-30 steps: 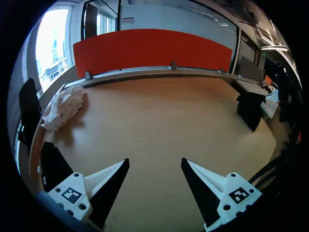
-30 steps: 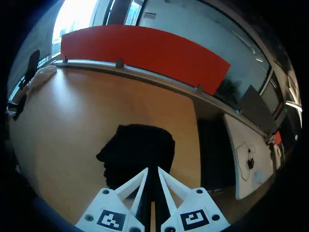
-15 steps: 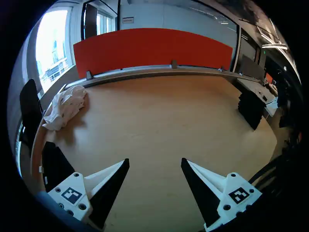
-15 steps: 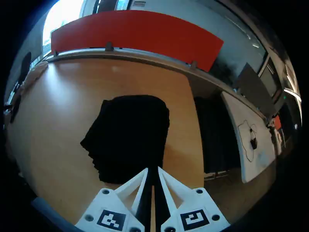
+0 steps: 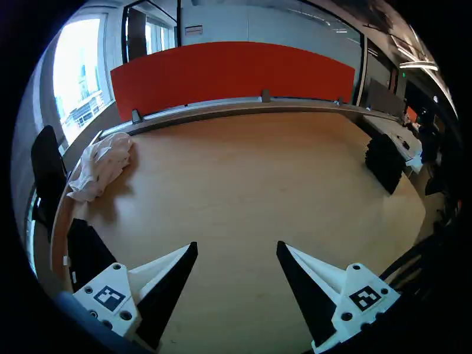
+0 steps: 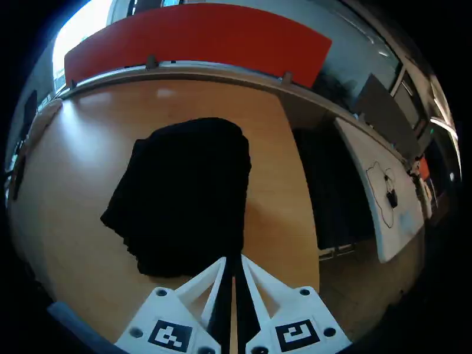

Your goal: Fold towel

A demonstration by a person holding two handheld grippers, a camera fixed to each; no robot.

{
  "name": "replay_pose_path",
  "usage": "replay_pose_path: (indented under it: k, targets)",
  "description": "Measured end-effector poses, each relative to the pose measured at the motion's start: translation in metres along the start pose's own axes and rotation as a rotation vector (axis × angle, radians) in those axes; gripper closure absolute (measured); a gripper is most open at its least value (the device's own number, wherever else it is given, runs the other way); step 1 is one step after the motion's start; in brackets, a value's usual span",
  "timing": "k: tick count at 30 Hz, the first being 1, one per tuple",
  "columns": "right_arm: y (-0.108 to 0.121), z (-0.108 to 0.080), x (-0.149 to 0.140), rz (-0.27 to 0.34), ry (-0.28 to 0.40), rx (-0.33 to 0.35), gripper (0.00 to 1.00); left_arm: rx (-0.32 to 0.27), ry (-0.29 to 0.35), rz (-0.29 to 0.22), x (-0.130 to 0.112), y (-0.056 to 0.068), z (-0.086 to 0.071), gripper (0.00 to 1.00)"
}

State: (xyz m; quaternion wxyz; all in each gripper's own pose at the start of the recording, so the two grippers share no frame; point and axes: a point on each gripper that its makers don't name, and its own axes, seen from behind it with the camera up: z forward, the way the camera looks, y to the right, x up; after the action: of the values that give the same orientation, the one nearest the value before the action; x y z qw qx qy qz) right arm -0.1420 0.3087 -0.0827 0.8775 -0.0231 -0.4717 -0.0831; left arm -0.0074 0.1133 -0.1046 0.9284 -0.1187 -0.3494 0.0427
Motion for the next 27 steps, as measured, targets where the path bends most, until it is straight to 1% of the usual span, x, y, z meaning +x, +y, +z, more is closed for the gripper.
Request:
replay_pose_path:
  k: [2, 17, 27]
  targets:
    - [0.001, 0.002, -0.001, 0.009, -0.005, 0.0, 0.96, 0.002, -0.001, 0.001, 0.0, 0.0, 0.0, 0.0]
    - [0.004, 0.015, -0.011, 0.02, -0.038, -0.012, 0.96, 0.003, -0.008, 0.003, 0.001, 0.003, 0.003, 0.0]
    - [0.003, 0.015, -0.009, 0.013, -0.023, -0.021, 0.97, 0.001, -0.006, 0.003, 0.003, 0.003, 0.004, 0.0]
